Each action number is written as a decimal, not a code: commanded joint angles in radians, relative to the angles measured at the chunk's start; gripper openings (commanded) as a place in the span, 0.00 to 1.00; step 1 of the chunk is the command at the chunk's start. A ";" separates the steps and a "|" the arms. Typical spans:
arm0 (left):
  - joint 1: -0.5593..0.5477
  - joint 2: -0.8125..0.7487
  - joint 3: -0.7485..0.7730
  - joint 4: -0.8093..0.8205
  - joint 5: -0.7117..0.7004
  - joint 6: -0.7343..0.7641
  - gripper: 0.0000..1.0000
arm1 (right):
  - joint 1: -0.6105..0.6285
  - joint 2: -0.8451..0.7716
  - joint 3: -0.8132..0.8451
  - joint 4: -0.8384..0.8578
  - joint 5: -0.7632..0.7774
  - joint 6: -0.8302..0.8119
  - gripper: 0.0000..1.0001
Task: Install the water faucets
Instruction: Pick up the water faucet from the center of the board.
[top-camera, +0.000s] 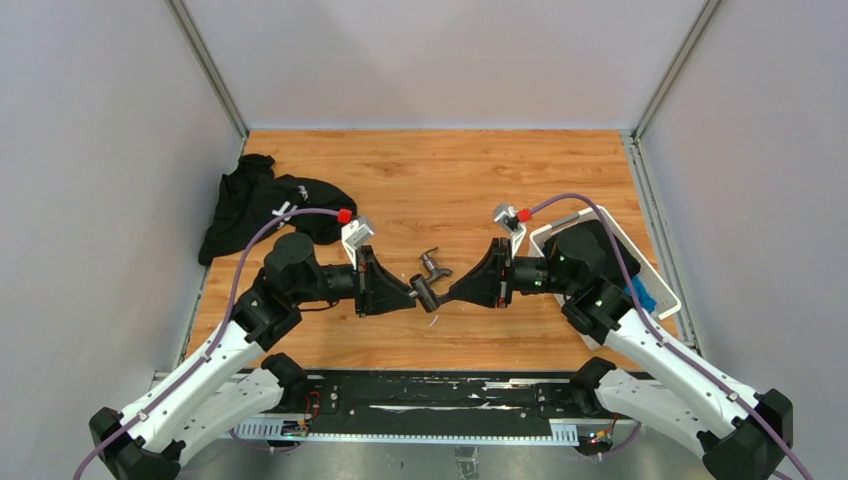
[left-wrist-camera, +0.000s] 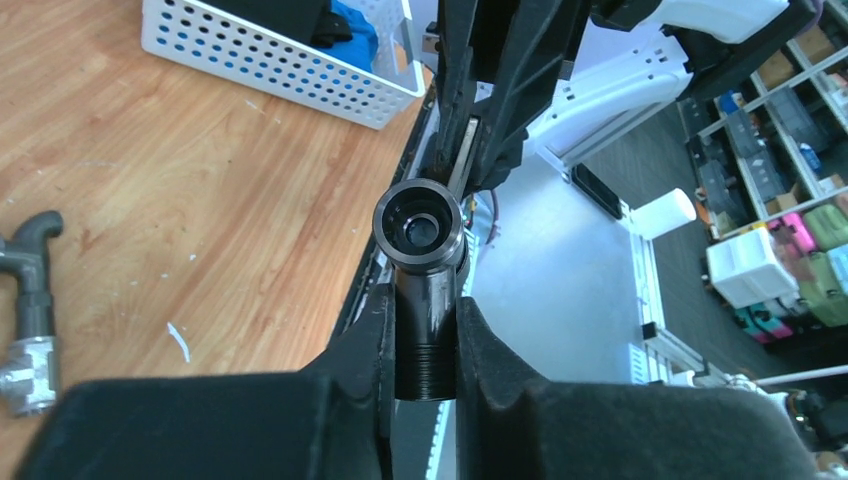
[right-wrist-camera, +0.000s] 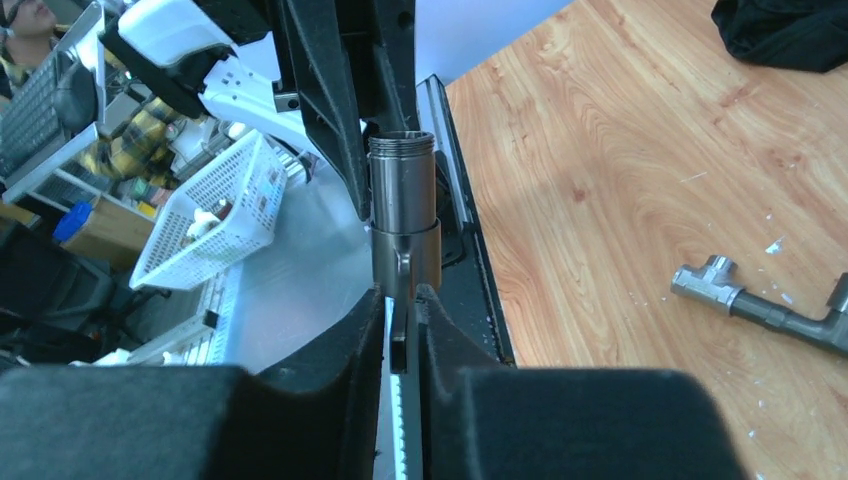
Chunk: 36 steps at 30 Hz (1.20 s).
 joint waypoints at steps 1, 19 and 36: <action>0.006 0.008 0.008 0.002 0.041 0.023 0.00 | -0.015 0.015 0.030 -0.028 -0.091 -0.015 0.36; 0.007 0.043 0.109 -0.111 0.185 0.161 0.00 | 0.089 0.287 0.242 -0.117 -0.262 -0.146 0.80; 0.007 0.041 0.136 -0.178 0.186 0.222 0.00 | 0.185 0.368 0.249 -0.087 -0.261 -0.098 0.58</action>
